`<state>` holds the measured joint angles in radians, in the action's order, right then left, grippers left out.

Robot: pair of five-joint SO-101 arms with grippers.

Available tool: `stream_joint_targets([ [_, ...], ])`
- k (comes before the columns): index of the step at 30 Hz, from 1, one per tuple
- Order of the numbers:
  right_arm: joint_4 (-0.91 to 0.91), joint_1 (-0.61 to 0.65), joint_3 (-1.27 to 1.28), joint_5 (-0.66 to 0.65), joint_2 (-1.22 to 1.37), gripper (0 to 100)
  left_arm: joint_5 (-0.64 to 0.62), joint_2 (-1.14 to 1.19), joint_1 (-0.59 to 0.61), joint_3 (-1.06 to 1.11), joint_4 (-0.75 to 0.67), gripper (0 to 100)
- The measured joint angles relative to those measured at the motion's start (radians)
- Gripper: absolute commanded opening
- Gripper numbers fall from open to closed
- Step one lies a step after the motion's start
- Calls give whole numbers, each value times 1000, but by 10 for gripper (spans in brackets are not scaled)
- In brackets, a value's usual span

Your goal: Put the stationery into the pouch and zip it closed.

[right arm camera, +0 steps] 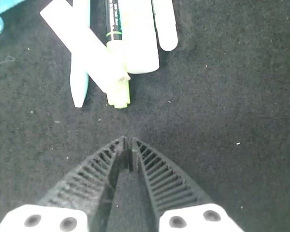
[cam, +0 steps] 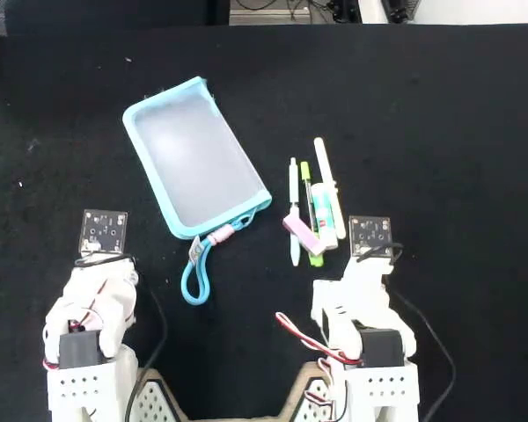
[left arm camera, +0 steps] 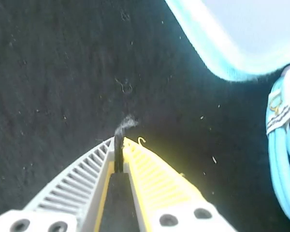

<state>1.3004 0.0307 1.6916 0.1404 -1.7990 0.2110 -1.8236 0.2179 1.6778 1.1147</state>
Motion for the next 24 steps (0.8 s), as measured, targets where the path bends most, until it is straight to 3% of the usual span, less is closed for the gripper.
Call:
stream_joint_targets([
  [14, 0, 0, 0, 0, 0, 12, 0, 0, 25, -5, -87, 44],
  [24, 0, 0, 0, 0, 0, 12, 0, 0, 25, -170, -87, 53],
])
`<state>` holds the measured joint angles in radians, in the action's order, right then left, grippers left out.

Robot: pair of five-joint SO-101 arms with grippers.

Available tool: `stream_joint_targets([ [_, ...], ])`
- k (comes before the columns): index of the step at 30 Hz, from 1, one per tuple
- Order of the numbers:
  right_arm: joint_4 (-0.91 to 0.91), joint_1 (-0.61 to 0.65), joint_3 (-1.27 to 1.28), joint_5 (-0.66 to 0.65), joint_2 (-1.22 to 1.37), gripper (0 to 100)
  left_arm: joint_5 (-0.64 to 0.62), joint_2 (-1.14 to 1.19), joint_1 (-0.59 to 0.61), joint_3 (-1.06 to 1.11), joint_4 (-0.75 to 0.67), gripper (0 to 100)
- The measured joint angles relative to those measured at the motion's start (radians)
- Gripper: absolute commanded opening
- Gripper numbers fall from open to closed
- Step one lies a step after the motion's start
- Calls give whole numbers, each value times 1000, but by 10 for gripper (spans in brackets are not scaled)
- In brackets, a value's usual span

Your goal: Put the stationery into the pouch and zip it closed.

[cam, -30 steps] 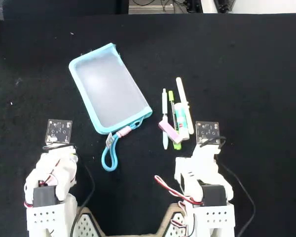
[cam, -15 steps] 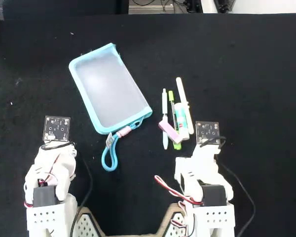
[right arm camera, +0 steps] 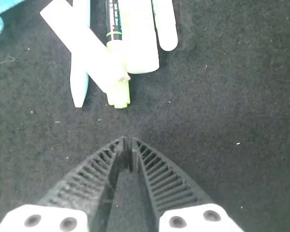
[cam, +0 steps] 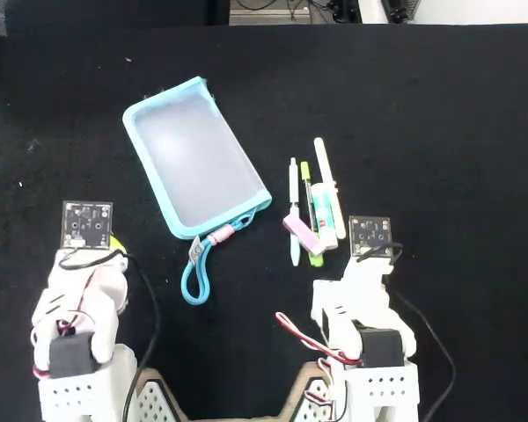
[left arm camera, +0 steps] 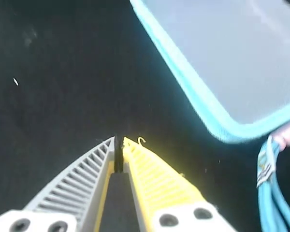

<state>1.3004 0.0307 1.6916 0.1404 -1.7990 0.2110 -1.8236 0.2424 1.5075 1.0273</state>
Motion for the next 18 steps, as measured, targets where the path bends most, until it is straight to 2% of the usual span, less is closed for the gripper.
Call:
stream_joint_targets([
  [6, 0, 0, 0, 0, 0, 12, -14, 0, 0, -120, 17, 231],
  [11, 0, 0, 0, 0, 0, 12, -173, -6, -3, -236, 31, 230],
  [18, 0, 0, 0, 0, 0, 12, -190, 97, -8, -328, -89, 230],
])
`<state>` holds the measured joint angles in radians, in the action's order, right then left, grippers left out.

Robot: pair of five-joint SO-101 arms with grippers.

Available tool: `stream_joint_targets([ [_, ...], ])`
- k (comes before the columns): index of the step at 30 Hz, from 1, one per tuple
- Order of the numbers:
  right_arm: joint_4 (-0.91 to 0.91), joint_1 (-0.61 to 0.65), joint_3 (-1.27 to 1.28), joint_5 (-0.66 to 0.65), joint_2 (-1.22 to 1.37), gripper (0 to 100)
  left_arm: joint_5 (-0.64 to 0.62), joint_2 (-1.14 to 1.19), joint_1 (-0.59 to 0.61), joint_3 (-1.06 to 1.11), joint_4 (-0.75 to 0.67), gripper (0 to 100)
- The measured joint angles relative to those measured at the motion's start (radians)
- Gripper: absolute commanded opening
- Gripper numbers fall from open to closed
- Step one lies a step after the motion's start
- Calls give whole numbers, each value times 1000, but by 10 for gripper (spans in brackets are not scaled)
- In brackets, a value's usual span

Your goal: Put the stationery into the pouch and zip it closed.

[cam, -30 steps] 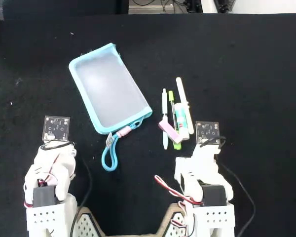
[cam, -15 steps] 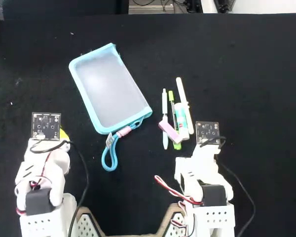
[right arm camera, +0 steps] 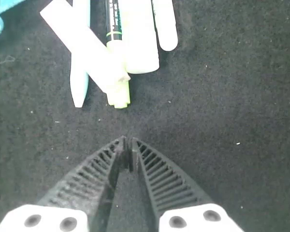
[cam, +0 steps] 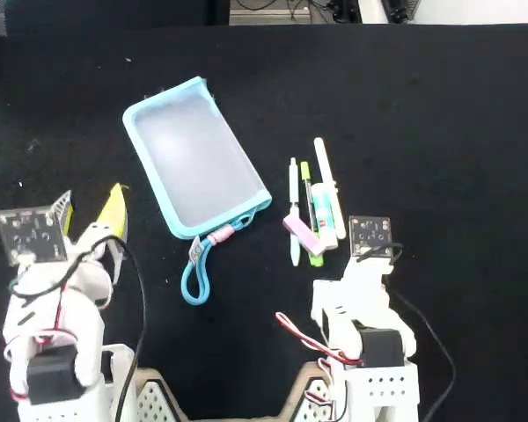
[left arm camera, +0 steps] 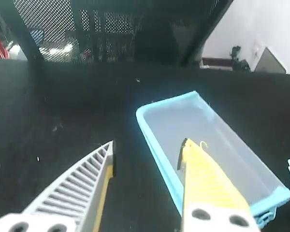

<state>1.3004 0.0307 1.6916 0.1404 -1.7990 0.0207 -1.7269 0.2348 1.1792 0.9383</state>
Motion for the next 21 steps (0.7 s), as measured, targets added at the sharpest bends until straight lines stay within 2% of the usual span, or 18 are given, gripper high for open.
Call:
stream_joint_targets([
  [4, 0, 0, 0, 0, 0, 12, -14, 172, -5, -5, -64, 230],
  [11, 0, 0, 0, 0, 0, 12, -44, 500, -101, -3, -78, 230],
  [21, 0, 0, 0, 0, 0, 12, -49, 543, -137, 55, -78, 230],
])
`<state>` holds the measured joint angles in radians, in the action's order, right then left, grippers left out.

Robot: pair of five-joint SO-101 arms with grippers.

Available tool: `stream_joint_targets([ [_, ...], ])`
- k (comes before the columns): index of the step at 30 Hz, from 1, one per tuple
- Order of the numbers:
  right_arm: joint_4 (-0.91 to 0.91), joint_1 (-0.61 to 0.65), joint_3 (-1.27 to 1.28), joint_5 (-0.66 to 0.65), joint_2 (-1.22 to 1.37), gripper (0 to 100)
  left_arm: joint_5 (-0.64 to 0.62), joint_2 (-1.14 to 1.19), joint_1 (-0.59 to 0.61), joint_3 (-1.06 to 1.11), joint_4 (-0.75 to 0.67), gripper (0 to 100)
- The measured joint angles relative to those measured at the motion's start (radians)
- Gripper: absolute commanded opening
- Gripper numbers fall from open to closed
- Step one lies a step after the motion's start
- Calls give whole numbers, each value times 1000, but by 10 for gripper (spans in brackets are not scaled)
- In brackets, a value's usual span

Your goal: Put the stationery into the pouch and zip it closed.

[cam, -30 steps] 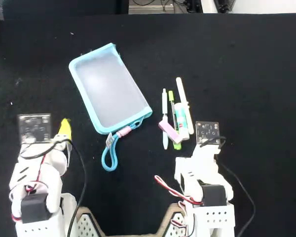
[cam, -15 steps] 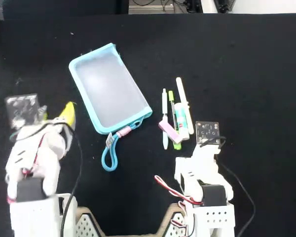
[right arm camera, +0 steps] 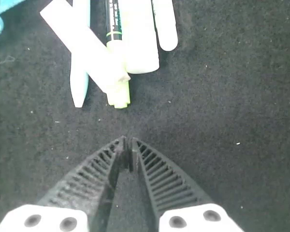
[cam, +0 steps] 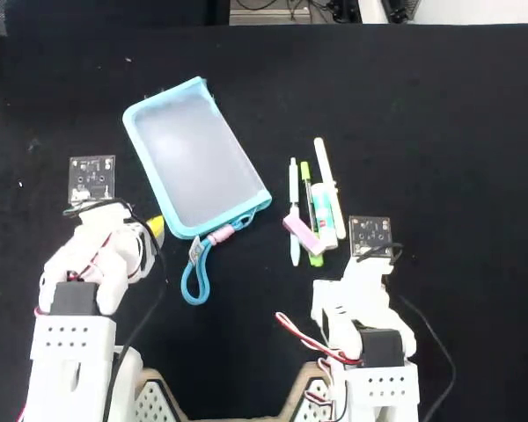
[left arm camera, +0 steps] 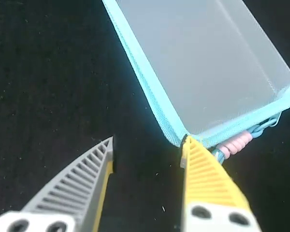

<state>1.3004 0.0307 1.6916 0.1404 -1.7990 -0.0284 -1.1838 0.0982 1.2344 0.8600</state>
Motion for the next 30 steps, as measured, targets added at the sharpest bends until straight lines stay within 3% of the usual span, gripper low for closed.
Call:
stream_joint_targets([
  [13, 0, 0, 0, 0, 0, 12, 3, -229, 0, 127, -54, 235],
  [17, 0, 0, 0, 0, 0, 12, 58, -247, 0, 127, -54, 235],
  [30, 0, 0, 0, 0, 0, 12, 64, -256, 0, 169, -54, 235],
])
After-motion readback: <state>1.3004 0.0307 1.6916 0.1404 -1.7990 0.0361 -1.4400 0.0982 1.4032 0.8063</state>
